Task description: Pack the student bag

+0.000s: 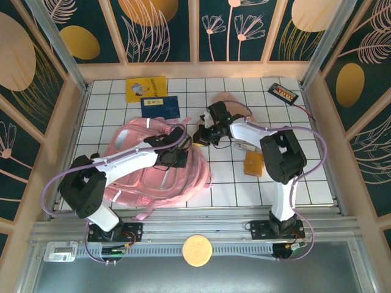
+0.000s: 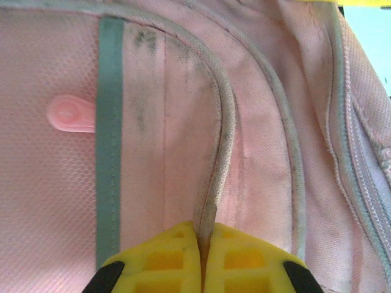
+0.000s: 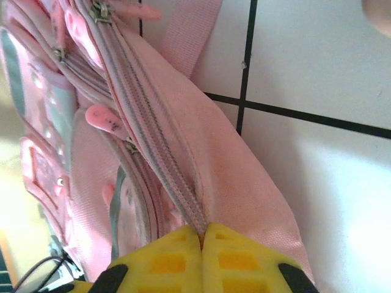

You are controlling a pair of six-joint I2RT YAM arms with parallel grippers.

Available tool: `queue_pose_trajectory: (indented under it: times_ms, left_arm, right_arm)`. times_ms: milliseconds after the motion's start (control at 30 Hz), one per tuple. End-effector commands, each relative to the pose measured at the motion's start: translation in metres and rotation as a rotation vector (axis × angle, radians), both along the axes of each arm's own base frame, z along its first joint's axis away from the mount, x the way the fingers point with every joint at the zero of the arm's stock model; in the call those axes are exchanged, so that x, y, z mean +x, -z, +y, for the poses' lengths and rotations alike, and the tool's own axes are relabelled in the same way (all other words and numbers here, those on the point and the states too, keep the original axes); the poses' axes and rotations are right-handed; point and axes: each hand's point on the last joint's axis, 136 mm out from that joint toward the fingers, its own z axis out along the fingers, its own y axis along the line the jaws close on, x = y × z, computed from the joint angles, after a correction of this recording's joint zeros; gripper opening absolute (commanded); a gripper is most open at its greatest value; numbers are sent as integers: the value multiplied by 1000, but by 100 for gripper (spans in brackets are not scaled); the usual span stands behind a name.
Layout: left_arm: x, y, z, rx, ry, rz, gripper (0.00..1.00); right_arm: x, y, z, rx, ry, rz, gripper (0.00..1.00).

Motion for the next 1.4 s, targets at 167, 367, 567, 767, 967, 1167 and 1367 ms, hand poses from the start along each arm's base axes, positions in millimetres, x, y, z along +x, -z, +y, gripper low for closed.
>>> queue_pose_trajectory:
  times_ms: [167, 367, 567, 767, 967, 1167, 1367]
  left_arm:
    - [89, -122, 40, 155, 14, -350, 0]
    - [130, -239, 33, 182, 24, -529, 0]
    - [151, -329, 29, 122, -22, -730, 0]
    - [168, -347, 13, 90, 2, -801, 0]
    - [159, -311, 11, 114, 100, -804, 0]
    - [76, -261, 40, -8, 242, -1039, 0]
    - [43, -226, 55, 22, 348, -994, 0]
  right_arm:
    - [14, -70, -39, 146, 189, -119, 0]
    - [10, -115, -37, 198, 190, -183, 0]
    - [27, -173, -29, 262, 214, -287, 0]
    - [35, -225, -36, 277, 243, -453, 0]
    - [5, -220, -32, 332, 140, -461, 0]
    - [-38, -191, -30, 358, 16, -425, 54]
    - [-13, -205, -77, 289, 113, -601, 73]
